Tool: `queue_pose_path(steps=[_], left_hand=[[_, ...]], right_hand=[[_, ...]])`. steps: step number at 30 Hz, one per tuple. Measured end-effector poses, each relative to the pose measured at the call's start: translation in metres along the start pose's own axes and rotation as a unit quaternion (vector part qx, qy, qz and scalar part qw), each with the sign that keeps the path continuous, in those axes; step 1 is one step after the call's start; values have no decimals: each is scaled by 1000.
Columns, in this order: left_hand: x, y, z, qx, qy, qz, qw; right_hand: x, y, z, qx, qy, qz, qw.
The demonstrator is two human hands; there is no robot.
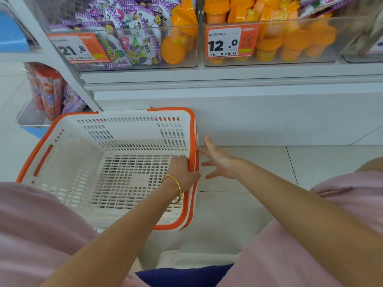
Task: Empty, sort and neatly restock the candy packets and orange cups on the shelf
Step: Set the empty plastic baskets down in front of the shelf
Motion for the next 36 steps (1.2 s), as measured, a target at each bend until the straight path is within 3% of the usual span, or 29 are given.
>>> queue_pose_path(steps=[5, 9, 12, 23, 27, 36], left_hand=[[-28, 35, 23, -64, -60, -4, 996], [-41, 43, 29, -74, -90, -28, 993], [-45, 41, 27, -86, -100, -35, 991], [-63, 50, 9, -105, -141, -99, 979], [-70, 58, 5, -68, -137, -67, 986], [-107, 71, 43, -134, -191, -79, 969]], right_hand=[[0, 0, -12, 6, 11, -3, 1000], [-1, -1, -43, 9, 40, 56, 998], [1, -17, -62, -57, 29, 61, 996], [2, -35, -79, -127, 116, 216, 961], [-10, -41, -96, -139, 152, 216, 955], [-48, -38, -111, -80, 183, 215, 956]])
Point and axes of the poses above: each hand's wrist, its own x-axis towards the middle knuckle, its own y-axis out of the back of the hand, z = x × y, the point moved 4 cm from there along x, towards the middle knuckle, and after that the axes turned 15 degrees about -z, right-handed, at the moved point
